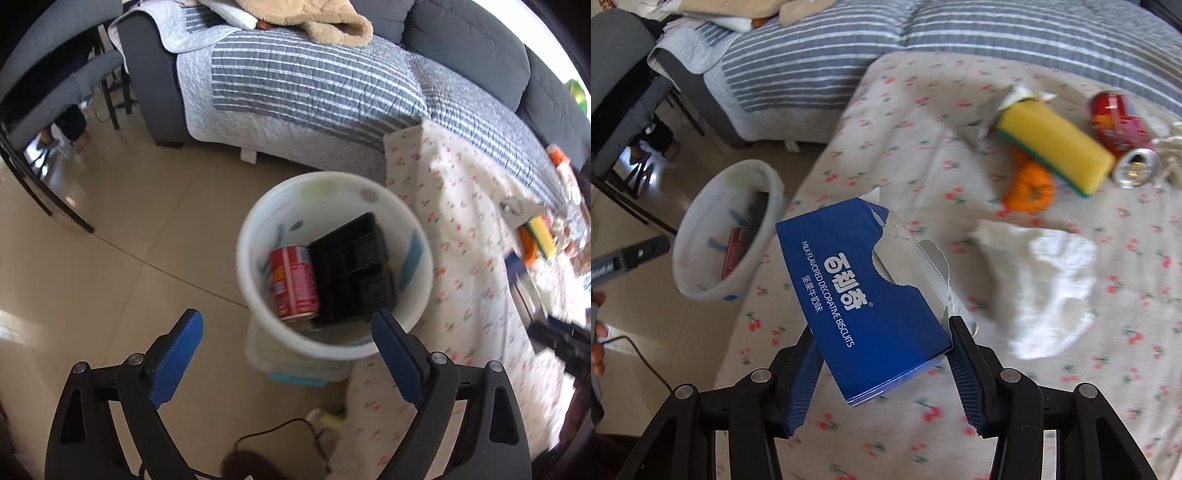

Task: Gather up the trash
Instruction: 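Carry the blue biscuit box over the white bin and release it with the right tool, then grasp the white tissue with the right tool while the left tool moves to the orange pepper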

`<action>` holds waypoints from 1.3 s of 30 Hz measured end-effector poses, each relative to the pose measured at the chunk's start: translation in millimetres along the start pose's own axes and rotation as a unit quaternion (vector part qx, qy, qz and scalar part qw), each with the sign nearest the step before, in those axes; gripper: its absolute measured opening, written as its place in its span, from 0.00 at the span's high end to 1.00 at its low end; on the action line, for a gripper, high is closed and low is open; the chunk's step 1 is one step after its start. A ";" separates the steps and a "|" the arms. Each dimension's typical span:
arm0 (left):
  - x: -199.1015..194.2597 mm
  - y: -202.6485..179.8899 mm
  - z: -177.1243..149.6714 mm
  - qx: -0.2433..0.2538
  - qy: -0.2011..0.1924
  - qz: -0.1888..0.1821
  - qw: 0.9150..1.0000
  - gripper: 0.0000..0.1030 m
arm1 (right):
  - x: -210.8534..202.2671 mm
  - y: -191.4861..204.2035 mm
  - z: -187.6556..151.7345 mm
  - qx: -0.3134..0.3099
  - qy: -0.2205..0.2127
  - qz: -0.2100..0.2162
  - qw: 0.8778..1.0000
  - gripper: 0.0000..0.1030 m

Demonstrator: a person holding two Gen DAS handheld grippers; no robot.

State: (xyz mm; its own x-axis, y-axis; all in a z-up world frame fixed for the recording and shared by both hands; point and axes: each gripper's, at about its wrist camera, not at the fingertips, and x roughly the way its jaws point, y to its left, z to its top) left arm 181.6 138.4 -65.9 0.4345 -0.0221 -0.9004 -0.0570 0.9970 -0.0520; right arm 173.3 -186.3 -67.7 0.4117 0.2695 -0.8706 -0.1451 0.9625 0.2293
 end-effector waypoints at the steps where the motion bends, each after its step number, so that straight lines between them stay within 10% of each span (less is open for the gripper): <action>1: -0.4 3.2 -3.0 0.006 0.002 0.005 1.000 0.08 | 5.6 5.7 2.1 -0.001 0.002 0.002 1.000 0.45; 20: 1.7 52.5 -11.9 -0.011 0.027 0.012 0.999 0.08 | 95.3 124.6 53.8 -0.008 0.015 0.055 0.998 0.43; 26: 1.3 52.0 -10.5 -0.012 0.027 0.007 1.000 0.08 | 98.7 128.6 60.8 0.012 0.008 0.087 0.996 0.19; 39: -7.3 41.8 -11.2 -0.033 0.020 -0.028 0.999 0.08 | 55.8 99.4 46.8 0.011 -0.015 0.059 0.998 0.12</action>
State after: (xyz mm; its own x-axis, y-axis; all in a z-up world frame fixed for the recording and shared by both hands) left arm 166.0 179.4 -66.2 0.4028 -0.0813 -0.9117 -0.0942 0.9871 -0.1297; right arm 224.0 -74.1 -73.1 0.4193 0.3814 -0.8239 -0.1751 0.9244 0.3388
